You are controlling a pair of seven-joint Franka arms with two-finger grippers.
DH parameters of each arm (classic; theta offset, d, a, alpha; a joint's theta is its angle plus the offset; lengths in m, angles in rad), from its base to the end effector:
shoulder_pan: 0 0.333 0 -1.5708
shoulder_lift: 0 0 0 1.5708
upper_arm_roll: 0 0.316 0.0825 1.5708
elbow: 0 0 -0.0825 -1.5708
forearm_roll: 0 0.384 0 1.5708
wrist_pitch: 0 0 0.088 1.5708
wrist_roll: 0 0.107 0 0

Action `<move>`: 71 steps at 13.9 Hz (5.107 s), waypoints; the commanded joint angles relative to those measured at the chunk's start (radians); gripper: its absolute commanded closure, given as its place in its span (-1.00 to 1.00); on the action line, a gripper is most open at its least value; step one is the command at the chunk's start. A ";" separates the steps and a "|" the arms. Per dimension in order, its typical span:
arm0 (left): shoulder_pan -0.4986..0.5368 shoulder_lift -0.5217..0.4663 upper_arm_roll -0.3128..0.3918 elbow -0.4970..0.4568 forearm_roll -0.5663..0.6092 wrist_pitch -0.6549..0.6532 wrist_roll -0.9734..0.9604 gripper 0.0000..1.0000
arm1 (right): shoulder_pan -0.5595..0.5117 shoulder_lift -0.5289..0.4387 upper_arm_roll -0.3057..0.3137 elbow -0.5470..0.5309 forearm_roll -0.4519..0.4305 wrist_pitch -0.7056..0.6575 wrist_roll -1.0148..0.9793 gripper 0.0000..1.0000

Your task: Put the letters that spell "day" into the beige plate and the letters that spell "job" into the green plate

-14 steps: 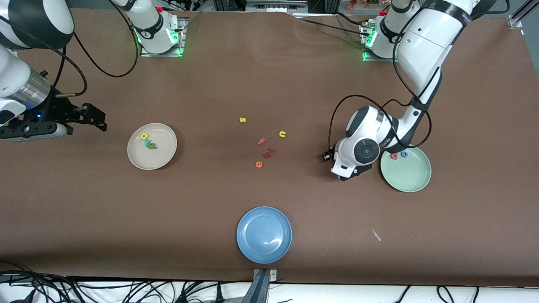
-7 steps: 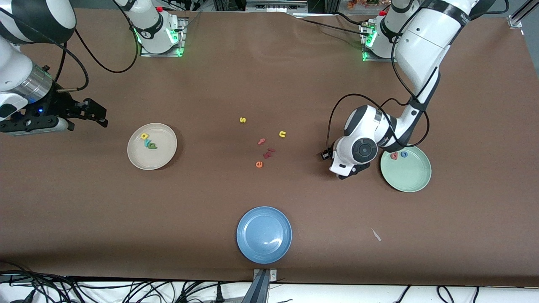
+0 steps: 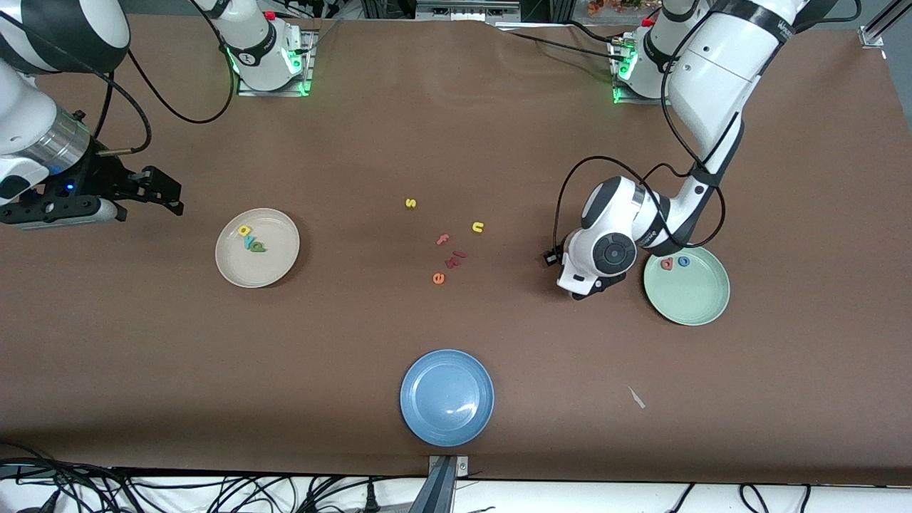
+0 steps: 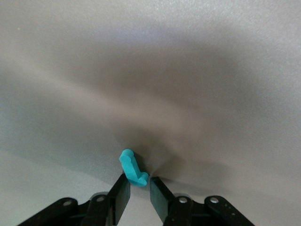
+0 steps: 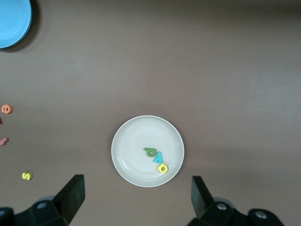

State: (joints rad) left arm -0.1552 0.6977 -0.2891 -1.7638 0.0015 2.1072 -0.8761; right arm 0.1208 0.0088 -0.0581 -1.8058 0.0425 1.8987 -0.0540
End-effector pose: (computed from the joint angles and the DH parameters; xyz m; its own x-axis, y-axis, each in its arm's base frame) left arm 0.5650 -0.2598 0.1604 0.8280 0.4413 -0.3459 0.4233 -0.8965 -0.1305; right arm 0.5732 0.0392 0.5365 0.9910 0.1026 0.0858 0.1060 -0.9937 -0.0361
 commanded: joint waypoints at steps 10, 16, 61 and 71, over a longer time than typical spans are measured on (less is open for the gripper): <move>0.022 -0.038 0.008 0.023 0.000 0.004 0.046 -0.04 | -0.009 -0.029 0.006 -0.026 0.010 -0.013 -0.017 -1.00; 0.020 -0.032 0.008 0.020 0.002 0.005 0.172 -0.06 | -0.009 -0.029 0.004 -0.026 0.008 -0.013 -0.017 -1.00; 0.390 -0.070 0.013 0.201 0.193 -0.136 0.637 -1.00 | -0.015 -0.015 -0.049 0.000 -0.027 -0.013 -0.003 -1.00; 0.387 -0.339 -0.033 0.325 0.166 -0.366 0.666 -1.00 | -0.015 -0.013 -0.103 0.055 -0.030 -0.029 -0.009 -1.00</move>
State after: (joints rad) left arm 0.2271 0.3731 -0.3201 -1.4369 0.1690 1.7488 -0.2250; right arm 0.1090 0.0064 -0.1636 -1.7636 0.0237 1.8835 -0.0540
